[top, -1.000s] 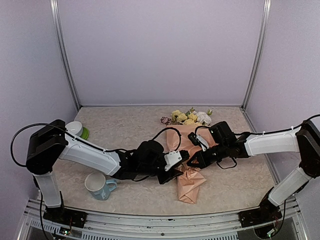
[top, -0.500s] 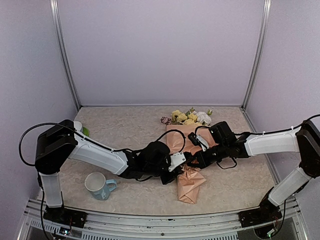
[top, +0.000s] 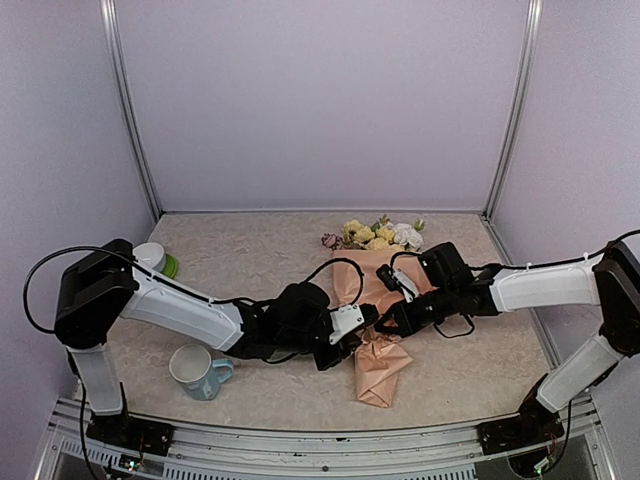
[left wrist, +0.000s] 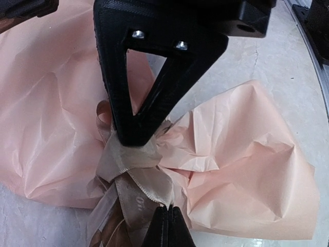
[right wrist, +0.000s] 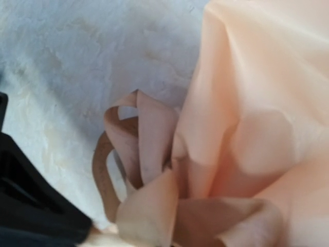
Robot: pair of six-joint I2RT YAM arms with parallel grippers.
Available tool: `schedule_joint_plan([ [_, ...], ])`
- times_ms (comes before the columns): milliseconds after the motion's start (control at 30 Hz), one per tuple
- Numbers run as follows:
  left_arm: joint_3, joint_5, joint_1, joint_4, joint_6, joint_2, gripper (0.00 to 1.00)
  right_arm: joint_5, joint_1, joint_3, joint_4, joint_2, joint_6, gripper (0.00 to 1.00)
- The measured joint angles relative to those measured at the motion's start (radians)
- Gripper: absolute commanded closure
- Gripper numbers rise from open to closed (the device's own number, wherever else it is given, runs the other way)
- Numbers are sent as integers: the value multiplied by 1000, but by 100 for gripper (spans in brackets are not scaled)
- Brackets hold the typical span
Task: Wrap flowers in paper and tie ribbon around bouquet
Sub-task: Tie the half-tied ribbon around the folded bouquet.
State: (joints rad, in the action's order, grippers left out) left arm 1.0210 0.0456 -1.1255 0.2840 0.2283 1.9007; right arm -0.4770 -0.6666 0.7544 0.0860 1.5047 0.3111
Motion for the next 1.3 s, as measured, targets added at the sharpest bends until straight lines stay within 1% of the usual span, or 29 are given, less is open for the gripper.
schedule_joint_plan([
  [67,-19,15,0,1,-3,-24,100,-11,1,0,3,-6,-4,89],
  [100,-35,24,0,2,-5,-39,100,-22,2,0,6,-12,-5,86],
  [233,-58,43,-2,2,-15,-58,100,-82,4,0,6,-50,-8,80],
  [367,-60,52,-3,2,-23,-58,100,-106,22,0,6,-107,0,78],
  [400,-60,52,-3,2,-24,-58,100,-105,31,0,6,-123,6,76],
  [533,-60,52,-4,2,-27,-58,100,-57,50,0,8,-153,36,59],
  [567,-60,52,-4,2,-28,-58,100,-47,50,0,8,-149,40,56],
  [633,-60,51,-4,2,-29,-58,100,-31,50,0,4,-127,55,55],
  [733,-60,51,-4,2,-30,-58,100,-6,50,0,-1,-69,77,59],
  [867,-60,51,-4,2,-30,-57,100,9,50,0,-2,-12,96,62],
  [1000,-55,50,-4,-3,-30,-45,100,-8,49,-1,-29,11,111,69],
  [1033,-54,50,-4,-5,-30,-42,100,-16,49,-1,-40,17,116,73],
  [1100,-54,50,-4,-9,-30,-41,100,-29,49,-1,-58,31,122,84],
  [1167,-54,48,-4,-10,-30,-40,100,-40,48,-3,-72,44,128,91],
  [1233,-54,47,-4,-10,-30,-40,100,-44,48,-8,-76,48,131,100],
  [1267,-54,47,-4,-10,-30,-40,98,-45,48,-9,-76,48,128,100],
  [1300,-54,47,-4,-10,-30,-40,91,-44,48,-9,-76,48,129,100],
])
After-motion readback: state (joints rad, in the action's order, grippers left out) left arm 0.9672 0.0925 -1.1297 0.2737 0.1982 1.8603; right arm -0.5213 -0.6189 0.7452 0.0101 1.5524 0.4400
